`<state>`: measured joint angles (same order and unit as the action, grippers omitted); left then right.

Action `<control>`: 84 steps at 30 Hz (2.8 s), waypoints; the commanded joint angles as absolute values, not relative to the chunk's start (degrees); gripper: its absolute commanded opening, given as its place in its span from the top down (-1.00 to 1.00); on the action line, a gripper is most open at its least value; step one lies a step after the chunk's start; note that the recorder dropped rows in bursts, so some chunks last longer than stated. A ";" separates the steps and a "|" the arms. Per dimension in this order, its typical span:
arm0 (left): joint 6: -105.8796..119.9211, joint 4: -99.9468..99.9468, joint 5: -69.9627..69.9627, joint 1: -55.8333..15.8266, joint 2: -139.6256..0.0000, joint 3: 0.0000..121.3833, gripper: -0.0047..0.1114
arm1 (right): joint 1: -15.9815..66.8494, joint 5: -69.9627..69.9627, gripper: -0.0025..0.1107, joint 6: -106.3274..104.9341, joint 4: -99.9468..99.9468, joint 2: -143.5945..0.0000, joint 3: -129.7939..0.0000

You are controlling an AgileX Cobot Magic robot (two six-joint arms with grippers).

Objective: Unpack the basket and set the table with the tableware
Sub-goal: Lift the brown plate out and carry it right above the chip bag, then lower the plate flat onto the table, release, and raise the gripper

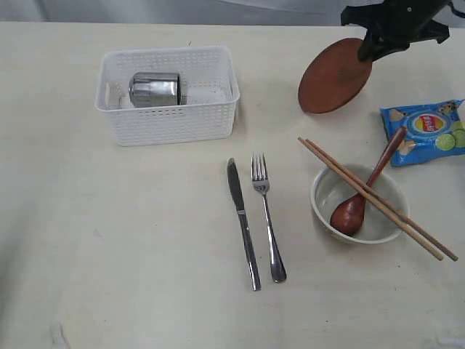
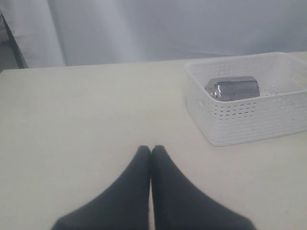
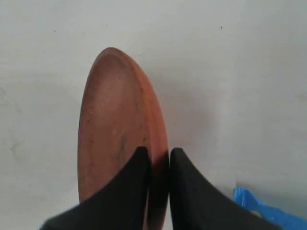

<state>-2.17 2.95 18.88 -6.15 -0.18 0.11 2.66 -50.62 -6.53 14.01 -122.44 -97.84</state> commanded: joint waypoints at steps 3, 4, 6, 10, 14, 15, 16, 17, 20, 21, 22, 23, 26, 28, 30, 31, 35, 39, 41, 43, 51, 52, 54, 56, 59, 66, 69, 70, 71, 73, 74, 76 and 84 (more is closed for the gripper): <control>-2.11 2.82 18.28 -6.55 0.00 0.00 0.92 | 2.24 -54.09 0.96 -4.80 13.15 -125.20 -97.93; -2.11 2.82 18.28 -6.55 0.00 0.00 0.92 | 2.24 -54.47 0.96 -4.80 13.15 -125.50 -97.93; -2.11 2.82 18.28 -6.55 0.00 0.00 0.92 | 2.24 -55.21 0.96 -4.80 13.15 -125.91 -97.93; -2.11 2.82 18.28 -6.55 0.00 0.00 0.92 | 2.14 -55.94 0.96 -2.53 12.17 -126.39 -97.93; -2.11 2.82 18.28 -6.55 0.00 0.00 0.92 | 2.14 -58.98 0.96 -2.16 10.26 -126.39 -97.93; -2.11 2.82 18.28 -6.55 0.00 0.00 0.92 | 2.14 -59.78 0.96 -2.16 9.27 -126.39 -97.93; -2.11 2.82 18.28 -6.55 0.00 0.00 0.92 | 2.14 -60.55 0.96 -1.86 7.93 -126.39 -97.93; -2.11 2.82 18.28 -6.55 0.00 0.00 0.92 | 2.14 -61.25 0.96 -1.00 6.53 -126.39 -97.93; -2.11 2.82 18.28 -6.55 0.00 0.00 0.92 | 2.14 -62.44 0.96 0.45 3.81 -126.39 -97.93; -2.11 2.82 18.28 -6.55 0.00 0.00 0.92 | 2.14 -62.59 0.96 0.42 3.82 -126.39 -97.93; -2.11 2.82 18.28 -6.55 0.00 0.00 0.92 | 2.14 -62.89 0.96 0.42 3.82 -126.39 -97.93; -2.11 2.82 18.28 -6.55 0.00 0.00 0.92 | 2.14 -63.05 0.96 0.00 3.94 -126.39 -97.93; -2.11 2.82 18.28 -6.55 0.00 0.00 0.92 | 2.14 -63.45 0.96 0.00 3.94 -126.76 -97.93; -2.11 2.82 18.28 -6.55 0.00 0.00 0.92 | 2.14 -63.80 0.96 0.00 3.94 -127.11 -97.93; -2.11 2.82 18.28 -6.55 0.00 0.00 0.92 | 2.14 -63.83 0.96 0.00 3.94 -127.66 -97.93; -2.11 2.82 18.28 -6.55 0.00 0.00 0.92 | 2.14 -63.83 0.96 0.00 3.94 -127.77 -97.93; -2.11 2.82 18.28 -6.55 0.00 0.00 0.92 | 2.14 -62.75 0.96 0.00 3.94 -127.49 -97.93; -2.11 2.82 18.28 -6.55 0.00 0.00 0.92 | 2.14 -63.06 0.96 -0.35 3.94 -127.47 -97.93; -2.11 2.82 18.28 -6.55 0.00 0.00 0.92 | 2.28 -63.87 0.96 -2.42 4.68 -127.47 -97.93; -2.11 2.82 18.28 -6.55 0.00 0.00 0.92 | 2.40 -64.76 0.96 -3.00 6.22 -127.47 -97.93; -2.11 2.82 18.28 -6.55 0.00 0.00 0.92 | 2.50 -64.78 0.66 1.05 4.13 -127.37 -97.93; -2.11 2.82 18.28 -6.55 0.00 0.00 0.92 | 2.50 -64.78 0.53 1.05 3.70 -127.37 -97.93; -2.11 2.82 18.28 -6.55 0.00 0.00 0.92 | 2.50 -64.78 0.30 1.05 3.52 -127.23 -97.93; -2.11 2.82 18.28 -6.55 0.00 0.00 0.92 | 2.50 -64.38 0.16 0.84 3.52 -126.98 -97.93; -2.11 2.82 18.28 -6.55 0.00 0.00 0.92 | 2.50 -63.30 0.11 0.84 3.52 -125.55 -98.04; -2.11 2.82 18.28 -6.55 0.00 0.00 0.92 | -0.14 -64.99 0.11 0.84 3.35 -120.00 -99.21; -2.11 2.82 18.28 -6.55 0.00 0.00 0.92 | -4.01 -67.96 0.11 1.29 3.35 -117.62 -99.21; -2.11 2.82 18.28 -6.55 0.00 0.00 0.92 | -5.67 -69.32 0.11 1.55 3.35 -116.93 -99.08; -2.11 2.82 18.28 -6.55 0.00 0.00 0.92 | -7.50 -69.96 0.11 1.70 3.90 -116.18 -98.50; -2.11 2.82 18.28 -6.55 0.00 0.00 0.92 | -11.14 -69.96 0.11 1.70 6.11 -114.48 -96.29; -2.11 2.82 18.28 -6.55 0.00 0.00 0.92 | -12.74 -69.63 0.11 1.40 6.73 -113.51 -94.51; -2.11 2.82 18.28 -6.55 0.00 0.00 0.92 | -14.98 -67.18 0.11 1.19 6.32 -111.85 -90.53; -2.11 2.82 18.28 -6.55 0.00 0.00 0.92 | -17.61 -58.78 -0.30 -0.34 6.35 -110.35 -78.70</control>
